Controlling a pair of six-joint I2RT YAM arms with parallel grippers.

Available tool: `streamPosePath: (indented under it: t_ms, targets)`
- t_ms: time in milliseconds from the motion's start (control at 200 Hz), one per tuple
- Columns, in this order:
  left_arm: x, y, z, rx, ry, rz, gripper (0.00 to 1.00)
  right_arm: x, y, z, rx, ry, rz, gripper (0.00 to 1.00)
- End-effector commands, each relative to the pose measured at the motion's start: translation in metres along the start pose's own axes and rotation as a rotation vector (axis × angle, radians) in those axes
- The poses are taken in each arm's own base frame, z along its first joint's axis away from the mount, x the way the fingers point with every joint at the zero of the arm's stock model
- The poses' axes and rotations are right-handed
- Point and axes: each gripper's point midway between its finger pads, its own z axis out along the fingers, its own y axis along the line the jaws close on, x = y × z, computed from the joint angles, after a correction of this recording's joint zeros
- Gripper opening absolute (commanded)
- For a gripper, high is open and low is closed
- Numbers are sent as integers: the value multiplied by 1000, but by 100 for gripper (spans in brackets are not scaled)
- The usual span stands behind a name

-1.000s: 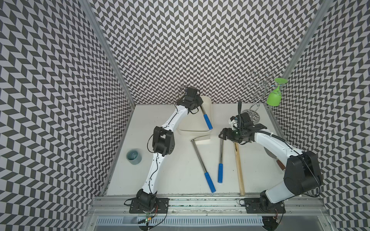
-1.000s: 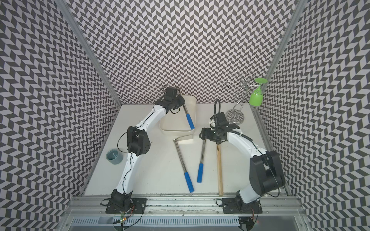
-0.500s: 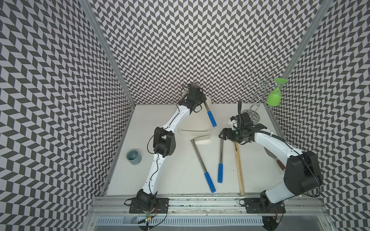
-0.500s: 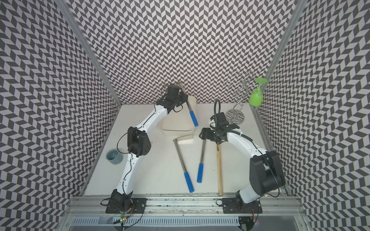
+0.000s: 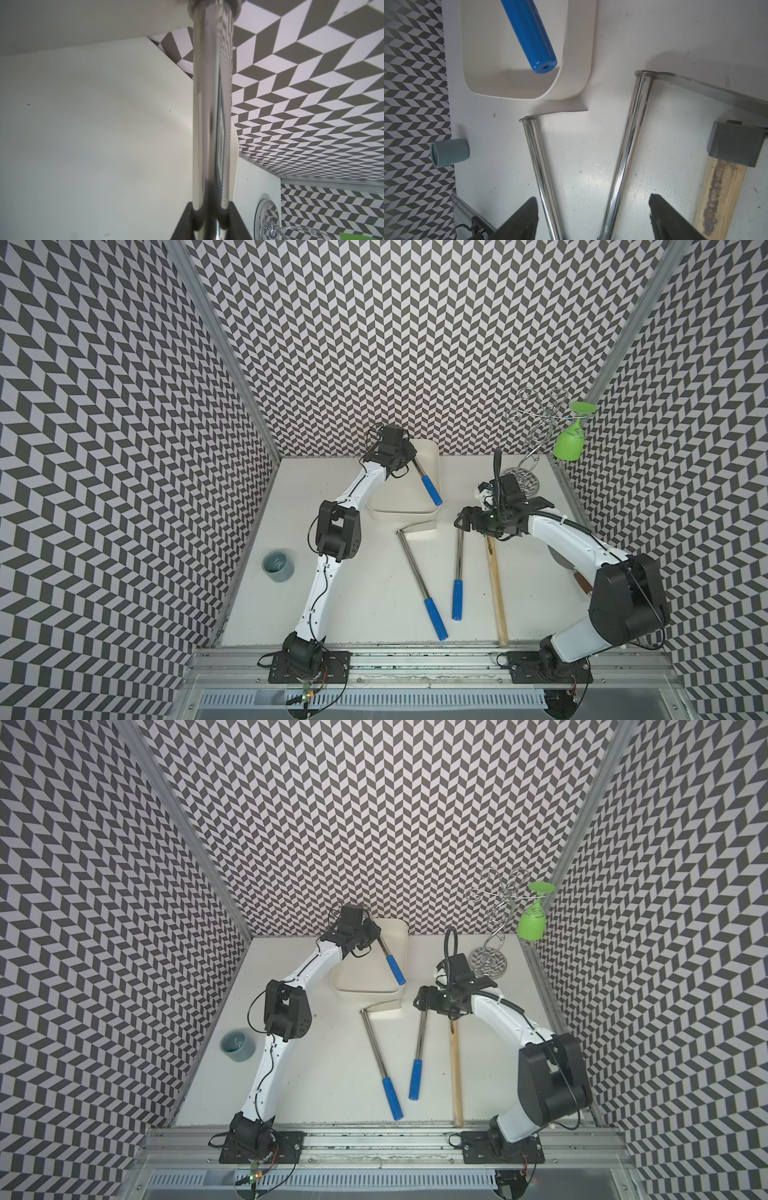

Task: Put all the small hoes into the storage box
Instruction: Place the hoe in the storage box.

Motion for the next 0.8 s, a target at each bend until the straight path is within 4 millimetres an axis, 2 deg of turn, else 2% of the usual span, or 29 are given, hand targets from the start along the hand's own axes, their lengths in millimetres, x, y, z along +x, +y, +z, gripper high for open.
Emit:
streamPosePath:
  t_ms: [0, 160, 736, 796]
  targets:
    - [-14, -14, 2, 89, -25, -27, 0, -10, 10, -8, -15, -39, -32, 84]
    - [-12, 1, 11, 78, -8, -63, 0, -9, 9, -7, -14, -37, -31, 84]
    - [6, 35, 38, 31, 16, -80, 0, -6, 7, -4, -14, -25, -25, 84]
    - [9, 38, 41, 27, 20, -83, 3, -6, 8, -4, -13, -24, -27, 84]
